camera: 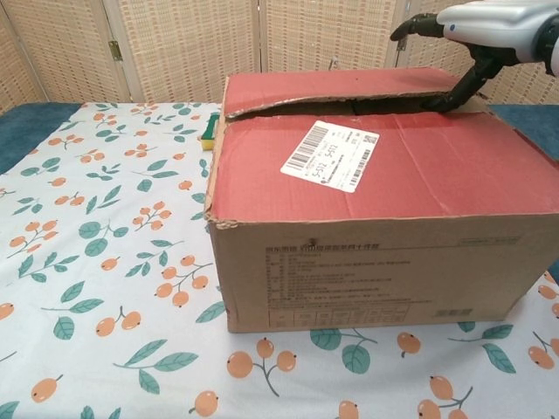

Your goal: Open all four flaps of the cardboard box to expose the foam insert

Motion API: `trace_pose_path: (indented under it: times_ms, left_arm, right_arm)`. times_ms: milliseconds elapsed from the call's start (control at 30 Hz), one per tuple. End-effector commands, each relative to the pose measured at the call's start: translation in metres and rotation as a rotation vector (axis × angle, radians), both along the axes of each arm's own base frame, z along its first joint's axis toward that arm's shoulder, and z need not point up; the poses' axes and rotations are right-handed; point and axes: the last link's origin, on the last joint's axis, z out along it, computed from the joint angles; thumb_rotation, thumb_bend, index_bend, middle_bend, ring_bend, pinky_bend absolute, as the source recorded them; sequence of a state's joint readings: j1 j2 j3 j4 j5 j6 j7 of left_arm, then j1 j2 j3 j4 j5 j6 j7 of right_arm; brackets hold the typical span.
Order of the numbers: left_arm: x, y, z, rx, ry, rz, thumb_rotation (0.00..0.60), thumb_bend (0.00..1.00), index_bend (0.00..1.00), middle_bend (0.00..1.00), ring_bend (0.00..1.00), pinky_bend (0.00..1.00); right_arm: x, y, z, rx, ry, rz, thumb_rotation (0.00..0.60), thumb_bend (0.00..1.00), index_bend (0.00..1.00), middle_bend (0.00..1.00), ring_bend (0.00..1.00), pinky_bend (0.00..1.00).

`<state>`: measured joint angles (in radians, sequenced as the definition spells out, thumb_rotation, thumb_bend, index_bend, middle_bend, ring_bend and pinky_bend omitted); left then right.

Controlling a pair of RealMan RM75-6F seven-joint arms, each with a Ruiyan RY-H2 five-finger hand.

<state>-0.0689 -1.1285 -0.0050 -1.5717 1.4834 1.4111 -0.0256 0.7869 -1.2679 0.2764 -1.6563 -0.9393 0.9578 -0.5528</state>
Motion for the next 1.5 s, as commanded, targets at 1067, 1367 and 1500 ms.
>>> trace_pose_path:
  times_ms: [1067, 1367, 1500]
  left_arm:
    - [-0.026, 0.015, 0.016, 0.047, -0.008, 0.127, 0.6, 0.27, 0.03, 0.1, 0.06, 0.0]
    - [-0.024, 0.013, 0.015, 0.064, 0.01, 0.12, 0.6, 0.27, 0.03, 0.1, 0.06, 0.0]
    - [-0.022, 0.016, 0.016, 0.065, 0.043, 0.101, 0.6, 0.27, 0.03, 0.1, 0.06, 0.0]
  right_arm:
    - [0.078, -0.194, 0.108, -0.292, -0.116, -0.128, 0.516, 0.37, 0.0, 0.0, 0.0, 0.0]
    - [0.06, -0.142, 0.135, -0.118, -0.187, -0.067, 0.516, 0.37, 0.0, 0.0, 0.0, 0.0]
    - [0.051, -0.107, 0.143, -0.033, -0.14, -0.072, 0.516, 0.37, 0.0, 0.0, 0.0, 0.0]
